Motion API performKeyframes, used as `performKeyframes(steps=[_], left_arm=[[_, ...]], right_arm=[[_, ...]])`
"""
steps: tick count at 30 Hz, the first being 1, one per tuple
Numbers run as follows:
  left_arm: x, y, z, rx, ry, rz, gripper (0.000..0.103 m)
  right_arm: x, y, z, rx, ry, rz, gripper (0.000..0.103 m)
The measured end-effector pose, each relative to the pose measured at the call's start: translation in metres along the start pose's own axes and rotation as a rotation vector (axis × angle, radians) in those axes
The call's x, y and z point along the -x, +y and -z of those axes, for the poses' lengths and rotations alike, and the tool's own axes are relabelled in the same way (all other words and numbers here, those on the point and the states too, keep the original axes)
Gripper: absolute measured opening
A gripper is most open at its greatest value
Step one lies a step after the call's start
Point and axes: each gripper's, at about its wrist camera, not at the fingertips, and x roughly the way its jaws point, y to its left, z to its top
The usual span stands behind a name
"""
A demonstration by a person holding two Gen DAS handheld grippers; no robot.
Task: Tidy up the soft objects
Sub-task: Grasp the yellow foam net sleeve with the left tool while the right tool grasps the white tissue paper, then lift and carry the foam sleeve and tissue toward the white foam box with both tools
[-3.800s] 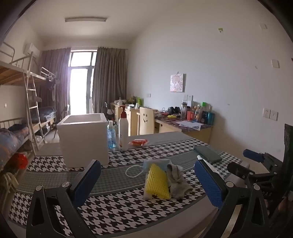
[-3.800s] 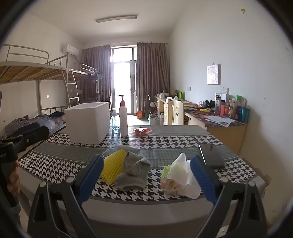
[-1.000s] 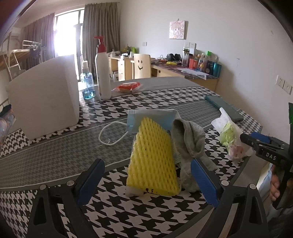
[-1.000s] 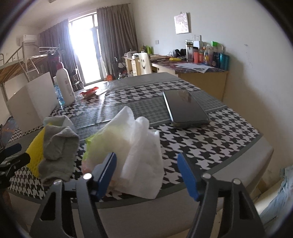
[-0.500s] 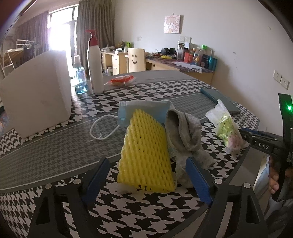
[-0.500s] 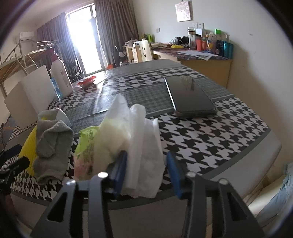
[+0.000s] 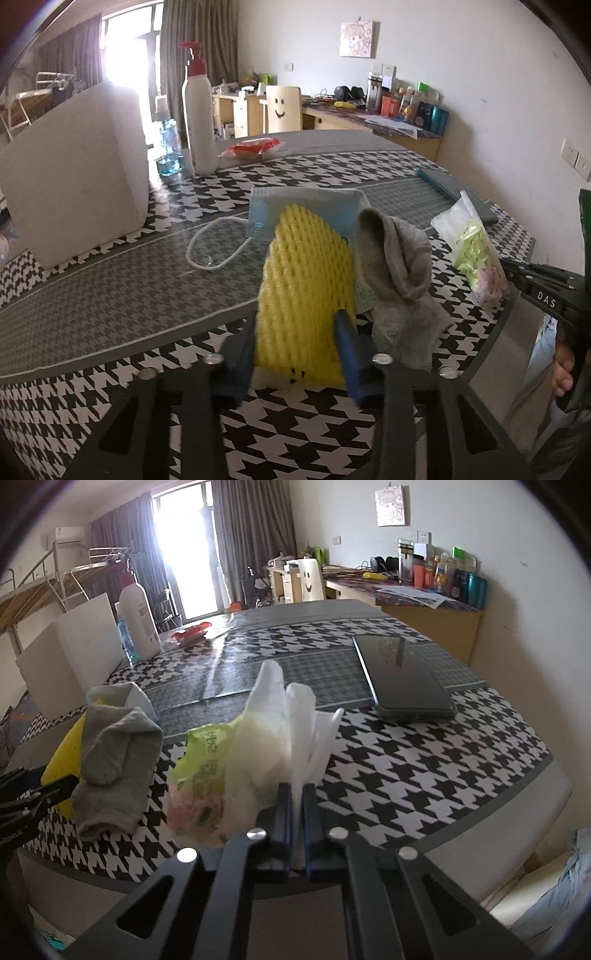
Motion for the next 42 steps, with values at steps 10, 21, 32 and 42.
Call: performKeyframes(steps=[10, 21, 32, 42], left_arm=[[0.023, 0.002, -0.002, -0.013, -0.067, 0.034, 0.014], [0.049, 0.006, -0.007, -0.005, -0.135, 0.04, 0.014], [0.071, 0.015, -0.016, 0.002, -0.201, 0.019, 0.014], [0.073, 0.014, -0.01, 0.004, -0.199, 0.02, 0.014]], right_arm=[[0.016, 0.005, -0.006, 0.002, -0.047, -0.031, 0.006], [0.04, 0.011, -0.013, 0.006, -0.105, -0.047, 0.006], [0.066, 0.021, -0.02, 0.023, -0.175, -0.056, 0.006], [0.062, 0.021, -0.019, 0.014, -0.158, -0.051, 0.006]])
